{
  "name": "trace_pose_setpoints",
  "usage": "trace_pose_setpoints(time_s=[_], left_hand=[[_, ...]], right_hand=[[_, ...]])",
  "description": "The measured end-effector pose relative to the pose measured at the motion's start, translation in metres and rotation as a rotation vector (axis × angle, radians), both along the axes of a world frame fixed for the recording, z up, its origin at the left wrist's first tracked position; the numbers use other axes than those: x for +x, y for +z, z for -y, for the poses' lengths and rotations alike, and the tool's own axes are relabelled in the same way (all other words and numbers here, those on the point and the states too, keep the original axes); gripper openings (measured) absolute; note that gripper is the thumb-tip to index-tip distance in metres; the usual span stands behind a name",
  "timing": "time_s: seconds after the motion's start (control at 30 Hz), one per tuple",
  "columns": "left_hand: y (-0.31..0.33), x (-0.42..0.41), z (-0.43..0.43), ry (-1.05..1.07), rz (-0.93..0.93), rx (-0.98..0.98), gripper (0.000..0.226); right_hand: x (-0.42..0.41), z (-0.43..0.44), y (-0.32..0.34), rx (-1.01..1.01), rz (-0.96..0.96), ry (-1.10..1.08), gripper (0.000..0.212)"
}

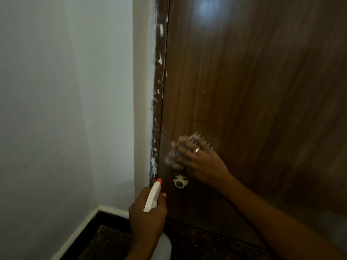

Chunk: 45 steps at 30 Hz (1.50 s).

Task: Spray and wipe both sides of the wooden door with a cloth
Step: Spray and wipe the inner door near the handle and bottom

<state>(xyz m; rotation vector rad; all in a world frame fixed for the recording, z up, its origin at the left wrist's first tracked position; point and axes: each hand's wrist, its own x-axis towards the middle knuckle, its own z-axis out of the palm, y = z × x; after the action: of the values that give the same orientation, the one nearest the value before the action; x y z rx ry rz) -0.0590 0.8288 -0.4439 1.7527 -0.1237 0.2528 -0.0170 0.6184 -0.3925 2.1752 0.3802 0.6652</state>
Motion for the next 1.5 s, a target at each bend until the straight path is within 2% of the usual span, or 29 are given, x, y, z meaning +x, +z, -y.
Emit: trace_pose_setpoints(time_s=[0.1,0.17,0.23,0.33,0.47,0.53,0.6,0.7,0.87,0.97,1.13,1.23,1.37,1.5], left_hand=[[-0.006,0.004,-0.006,0.005,-0.011,-0.038,0.014],[-0.009,0.007,-0.008,0.014,-0.015,-0.035,0.010],[-0.010,0.010,-0.010,0.025,-0.009,-0.042,0.010],[-0.012,0.014,-0.012,0.055,0.013,-0.021,0.013],[-0.018,0.017,-0.012,0.095,0.004,0.016,0.023],[-0.019,0.016,-0.010,0.108,-0.004,0.035,0.027],[-0.017,0.015,-0.009,0.111,-0.022,0.037,0.030],[-0.013,0.013,-0.009,0.081,-0.024,0.012,0.029],[-0.020,0.009,-0.002,0.043,0.041,-0.022,0.016],[-0.025,0.005,0.010,0.009,0.032,0.000,0.017],[-0.037,-0.014,0.030,-0.040,-0.091,0.081,0.016],[-0.045,-0.023,0.033,-0.064,-0.134,0.123,0.028],[-0.042,-0.033,0.038,-0.109,-0.110,0.125,0.031],[-0.038,-0.035,0.037,-0.139,-0.083,0.112,0.032]], right_hand=[[0.022,-0.032,0.011,0.248,0.179,-0.040,0.064],[0.036,-0.050,-0.003,0.275,0.106,-0.007,0.063],[0.040,-0.057,-0.033,0.209,-0.056,-0.001,0.062],[0.028,-0.061,-0.088,0.118,-0.234,-0.112,0.070],[0.028,-0.070,-0.122,0.035,-0.280,-0.131,0.074],[0.023,-0.068,-0.135,0.002,-0.331,-0.121,0.065],[0.007,-0.055,-0.158,0.000,-0.469,-0.170,0.057],[-0.028,-0.021,-0.181,-0.106,-0.547,-0.179,0.057],[-0.050,0.039,-0.152,-0.216,-0.292,-0.036,0.064],[-0.054,0.066,-0.120,-0.190,-0.092,0.090,0.058],[-0.068,0.095,-0.075,-0.229,-0.047,0.154,0.055],[-0.073,0.093,-0.060,-0.131,0.017,0.133,0.058],[-0.045,0.052,-0.063,0.141,0.180,0.065,0.066],[-0.027,0.027,-0.096,0.161,0.110,0.028,0.079]])
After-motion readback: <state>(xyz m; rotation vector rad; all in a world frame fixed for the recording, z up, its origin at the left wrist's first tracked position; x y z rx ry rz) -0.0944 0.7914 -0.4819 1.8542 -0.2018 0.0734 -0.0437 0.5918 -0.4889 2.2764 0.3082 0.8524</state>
